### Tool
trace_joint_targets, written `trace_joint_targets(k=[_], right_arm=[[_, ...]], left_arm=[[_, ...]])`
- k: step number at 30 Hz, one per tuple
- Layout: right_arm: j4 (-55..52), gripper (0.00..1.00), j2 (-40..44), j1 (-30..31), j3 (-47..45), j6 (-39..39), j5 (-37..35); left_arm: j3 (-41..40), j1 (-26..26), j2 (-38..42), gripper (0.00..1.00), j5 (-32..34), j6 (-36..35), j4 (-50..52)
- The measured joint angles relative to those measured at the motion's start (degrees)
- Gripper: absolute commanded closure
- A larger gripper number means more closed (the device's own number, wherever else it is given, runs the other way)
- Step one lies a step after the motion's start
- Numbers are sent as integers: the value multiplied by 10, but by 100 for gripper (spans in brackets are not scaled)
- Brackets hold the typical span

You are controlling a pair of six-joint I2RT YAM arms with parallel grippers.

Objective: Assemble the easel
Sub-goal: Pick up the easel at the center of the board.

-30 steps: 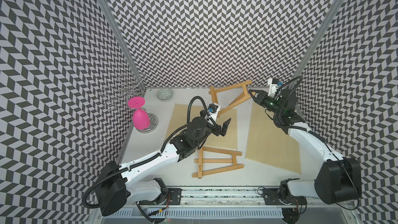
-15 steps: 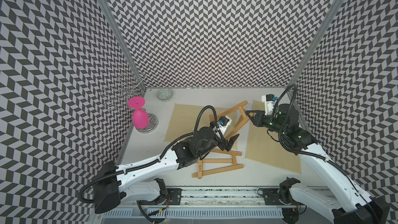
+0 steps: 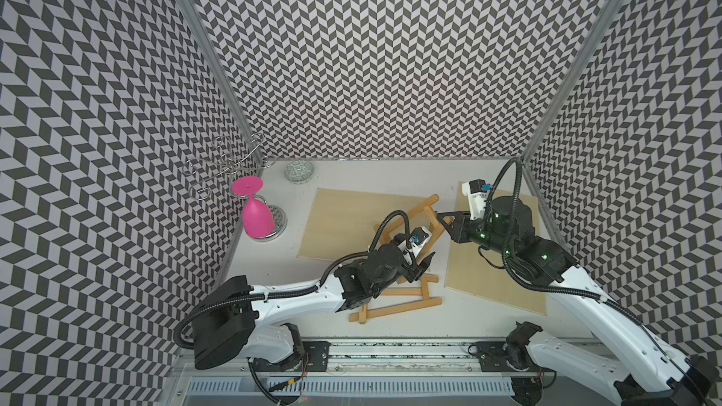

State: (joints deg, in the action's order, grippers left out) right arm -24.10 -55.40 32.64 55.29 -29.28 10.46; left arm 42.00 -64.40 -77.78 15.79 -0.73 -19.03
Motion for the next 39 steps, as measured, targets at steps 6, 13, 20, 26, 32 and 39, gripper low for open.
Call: trace_joint_targets(k=[6, 13, 20, 26, 32, 39], right_arm=[[-5, 100, 0, 6, 5, 8, -11], [-8, 100, 0, 6, 5, 14, -22], [-9, 100, 0, 6, 5, 18, -21], [-7, 100, 0, 6, 5, 22, -21], [0, 100, 6, 6, 2, 28, -23], [14, 65, 31, 6, 1, 47, -35]], left_arm=[[-7, 7, -23, 45, -1, -1, -31], [-15, 11, -25, 57, -14, -3, -58], [-14, 11, -38, 67, -28, -12, -67], [-7, 11, -46, 71, -32, -16, -68], [-6, 11, -47, 87, -36, -23, -72], [2, 12, -38, 100, -50, -22, -73]])
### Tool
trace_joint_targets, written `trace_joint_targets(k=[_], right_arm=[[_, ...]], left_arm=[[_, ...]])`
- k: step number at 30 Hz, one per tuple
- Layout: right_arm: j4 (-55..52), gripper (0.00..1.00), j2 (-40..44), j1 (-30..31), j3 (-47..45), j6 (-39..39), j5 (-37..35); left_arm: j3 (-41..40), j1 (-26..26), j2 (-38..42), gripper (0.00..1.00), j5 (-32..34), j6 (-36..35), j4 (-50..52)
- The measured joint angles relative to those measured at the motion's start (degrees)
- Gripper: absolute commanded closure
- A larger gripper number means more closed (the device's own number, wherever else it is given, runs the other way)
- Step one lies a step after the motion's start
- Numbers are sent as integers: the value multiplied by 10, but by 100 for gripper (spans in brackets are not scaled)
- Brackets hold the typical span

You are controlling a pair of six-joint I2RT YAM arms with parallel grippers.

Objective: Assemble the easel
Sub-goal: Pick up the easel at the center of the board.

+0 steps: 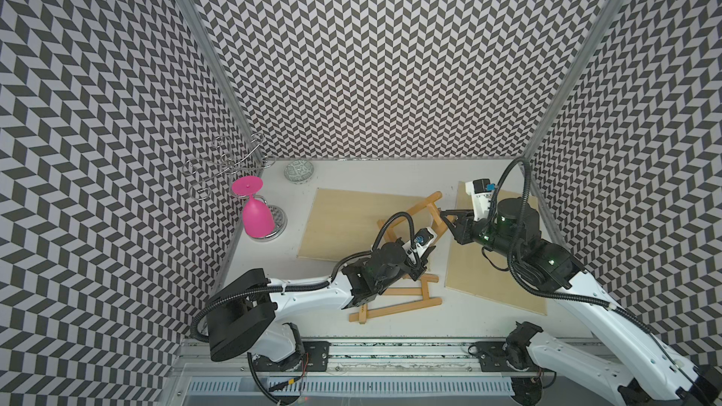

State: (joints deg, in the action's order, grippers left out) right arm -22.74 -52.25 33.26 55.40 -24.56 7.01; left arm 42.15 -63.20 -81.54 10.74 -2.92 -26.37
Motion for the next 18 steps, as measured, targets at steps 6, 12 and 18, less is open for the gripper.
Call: trace_joint_targets(k=[6, 12, 18], right_arm=[[22, 41, 35, 0, 19, 8, -29], [21, 32, 67, 0, 3, 7, -151], [81, 21, 103, 0, -122, 0, -148]], left_arm=[[0, 1, 20, 100, -3, 13, 1], [0, 13, 41, 100, -1, 72, 3], [0, 17, 79, 100, -13, 118, -7]])
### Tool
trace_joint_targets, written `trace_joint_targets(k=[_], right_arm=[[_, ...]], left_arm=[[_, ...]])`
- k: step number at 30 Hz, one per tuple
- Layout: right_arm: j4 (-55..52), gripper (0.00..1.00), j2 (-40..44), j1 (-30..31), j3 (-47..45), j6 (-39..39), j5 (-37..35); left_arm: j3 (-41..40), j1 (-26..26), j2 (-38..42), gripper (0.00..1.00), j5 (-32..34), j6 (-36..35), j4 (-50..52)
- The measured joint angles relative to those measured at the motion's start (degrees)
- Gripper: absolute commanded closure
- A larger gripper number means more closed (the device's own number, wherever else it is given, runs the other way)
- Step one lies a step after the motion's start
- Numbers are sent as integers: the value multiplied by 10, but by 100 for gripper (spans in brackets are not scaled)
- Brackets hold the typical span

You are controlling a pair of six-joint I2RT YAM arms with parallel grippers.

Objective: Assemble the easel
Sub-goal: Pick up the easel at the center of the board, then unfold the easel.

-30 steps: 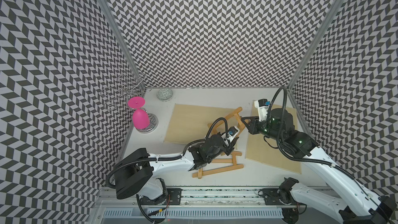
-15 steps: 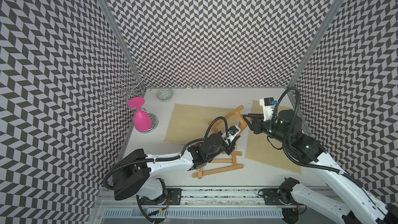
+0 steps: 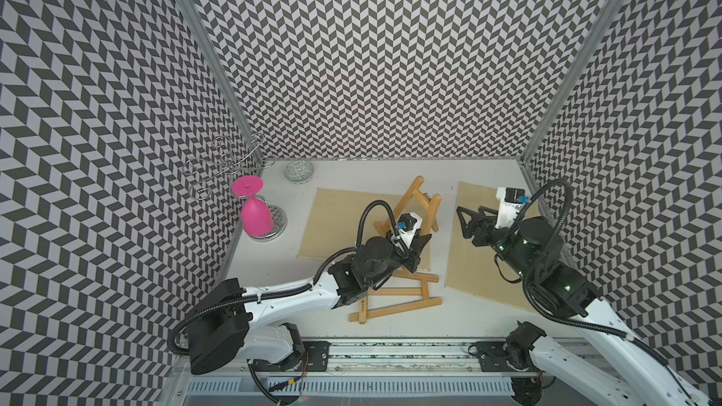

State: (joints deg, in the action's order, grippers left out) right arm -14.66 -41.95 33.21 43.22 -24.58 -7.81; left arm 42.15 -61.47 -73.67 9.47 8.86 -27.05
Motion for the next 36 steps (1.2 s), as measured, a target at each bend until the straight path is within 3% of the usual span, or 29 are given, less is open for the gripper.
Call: trace_joint_targets(k=[5, 12, 25, 31, 36], right_arm=[[80, 16, -31, 0, -85, -14, 75], [179, 8, -70, 0, -157, -38, 101], [237, 2, -122, -30, -126, -65, 48], [236, 2, -122, -105, -109, -81, 81], [233, 2, -118, -117, -105, -80, 114]], left_arm=[[-5, 0, 32, 100, -14, 13, -33], [-26, 0, 48, 100, -14, 9, -64], [-55, 0, 79, 100, -30, 10, -68], [-69, 0, 101, 100, -31, 9, -72], [-71, 0, 95, 100, -37, 2, -67]])
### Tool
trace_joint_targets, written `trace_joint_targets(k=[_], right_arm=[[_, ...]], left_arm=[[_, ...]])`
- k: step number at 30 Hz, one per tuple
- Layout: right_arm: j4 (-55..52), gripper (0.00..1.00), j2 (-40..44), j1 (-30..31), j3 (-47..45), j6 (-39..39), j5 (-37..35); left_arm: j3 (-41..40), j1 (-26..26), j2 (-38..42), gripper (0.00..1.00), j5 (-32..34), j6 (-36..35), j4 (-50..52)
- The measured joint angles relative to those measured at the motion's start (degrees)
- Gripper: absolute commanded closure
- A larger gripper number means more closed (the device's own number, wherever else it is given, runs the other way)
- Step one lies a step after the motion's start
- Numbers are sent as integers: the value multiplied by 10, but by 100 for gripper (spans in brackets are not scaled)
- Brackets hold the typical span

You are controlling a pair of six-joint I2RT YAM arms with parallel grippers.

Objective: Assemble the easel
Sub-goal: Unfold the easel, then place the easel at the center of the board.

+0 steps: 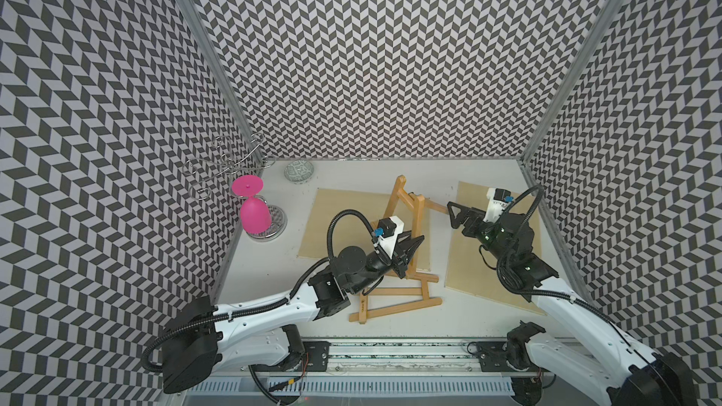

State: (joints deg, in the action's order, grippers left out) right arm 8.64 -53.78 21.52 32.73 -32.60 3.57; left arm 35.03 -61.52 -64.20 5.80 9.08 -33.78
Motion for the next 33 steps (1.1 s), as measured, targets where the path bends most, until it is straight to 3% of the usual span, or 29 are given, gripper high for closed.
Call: trace_joint_targets(k=[6, 13, 18, 25, 33], right_arm=[[-83, 4, 52, 0, 25, -1, 35], [-200, 10, 96, 3, 129, -10, 83], [-279, 13, 100, 42, 197, -9, 93], [-359, 22, 56, 100, 296, 19, 89], [-376, 35, -16, 140, 336, 44, 62]], left_arm=[[0, 0, -20, 100, 15, -12, -5], [2, 0, -80, 100, 36, -35, -23], [8, 4, -115, 100, 37, -45, -45], [26, 17, -141, 100, 40, -40, -61], [38, 23, -155, 100, 40, -27, -73]])
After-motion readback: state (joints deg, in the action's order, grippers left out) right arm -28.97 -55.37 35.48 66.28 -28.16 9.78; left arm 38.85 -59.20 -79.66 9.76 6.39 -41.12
